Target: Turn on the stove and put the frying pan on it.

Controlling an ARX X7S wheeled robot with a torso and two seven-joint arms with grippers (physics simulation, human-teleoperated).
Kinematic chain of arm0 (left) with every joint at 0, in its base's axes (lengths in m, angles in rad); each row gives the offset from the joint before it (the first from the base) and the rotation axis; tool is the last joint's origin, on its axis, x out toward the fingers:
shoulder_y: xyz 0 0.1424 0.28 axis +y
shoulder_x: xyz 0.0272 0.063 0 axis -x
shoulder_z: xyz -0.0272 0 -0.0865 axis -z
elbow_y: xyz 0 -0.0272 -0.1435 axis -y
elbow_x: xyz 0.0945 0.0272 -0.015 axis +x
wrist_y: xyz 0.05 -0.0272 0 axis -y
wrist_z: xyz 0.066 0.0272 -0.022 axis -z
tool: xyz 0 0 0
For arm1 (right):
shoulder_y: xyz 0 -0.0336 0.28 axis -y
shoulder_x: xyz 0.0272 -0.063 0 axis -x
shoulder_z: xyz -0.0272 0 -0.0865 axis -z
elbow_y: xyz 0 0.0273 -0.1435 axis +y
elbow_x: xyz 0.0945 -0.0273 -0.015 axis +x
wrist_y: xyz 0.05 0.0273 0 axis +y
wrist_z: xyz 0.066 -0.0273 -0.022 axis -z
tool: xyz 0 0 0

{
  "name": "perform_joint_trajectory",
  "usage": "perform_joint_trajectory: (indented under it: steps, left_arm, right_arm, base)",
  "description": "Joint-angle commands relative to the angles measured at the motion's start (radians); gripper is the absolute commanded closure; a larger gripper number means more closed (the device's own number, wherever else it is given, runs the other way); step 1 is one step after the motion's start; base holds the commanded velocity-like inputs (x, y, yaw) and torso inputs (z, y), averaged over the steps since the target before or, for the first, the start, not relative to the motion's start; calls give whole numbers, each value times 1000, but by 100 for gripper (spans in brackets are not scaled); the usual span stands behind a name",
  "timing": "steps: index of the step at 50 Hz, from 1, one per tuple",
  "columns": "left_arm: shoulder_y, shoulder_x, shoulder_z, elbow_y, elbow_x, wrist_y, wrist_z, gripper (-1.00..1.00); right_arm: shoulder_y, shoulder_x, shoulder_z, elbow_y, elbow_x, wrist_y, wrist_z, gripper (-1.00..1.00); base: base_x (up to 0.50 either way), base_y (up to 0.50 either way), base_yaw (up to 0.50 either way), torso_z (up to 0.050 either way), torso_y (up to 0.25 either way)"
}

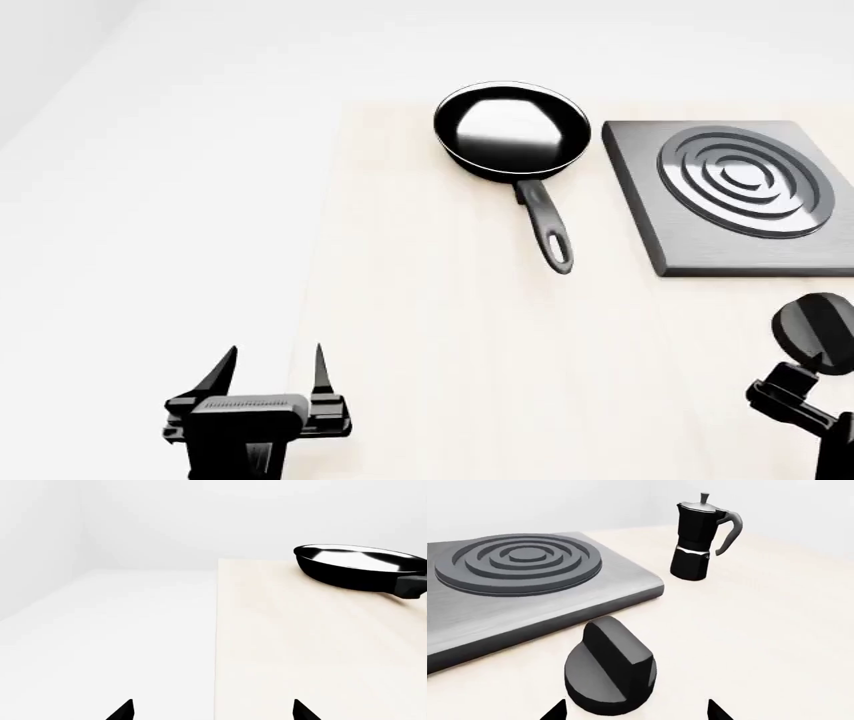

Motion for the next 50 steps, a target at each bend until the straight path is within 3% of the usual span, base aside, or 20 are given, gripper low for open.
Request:
perform_joint_trajectory:
  steps: [1, 50]
  left_arm:
    - [-2, -4, 5, -2, -4, 2, -5, -100]
    - [-3, -21, 31, -10, -13, 13, -23, -100]
  right_arm:
    - [25, 17, 8, 59, -12, -6, 1, -100]
    - [200, 41, -40, 326, -56, -66, -31, -100]
  base:
    - [0, 0, 0, 0, 0]
    - [0, 0, 0, 0, 0]
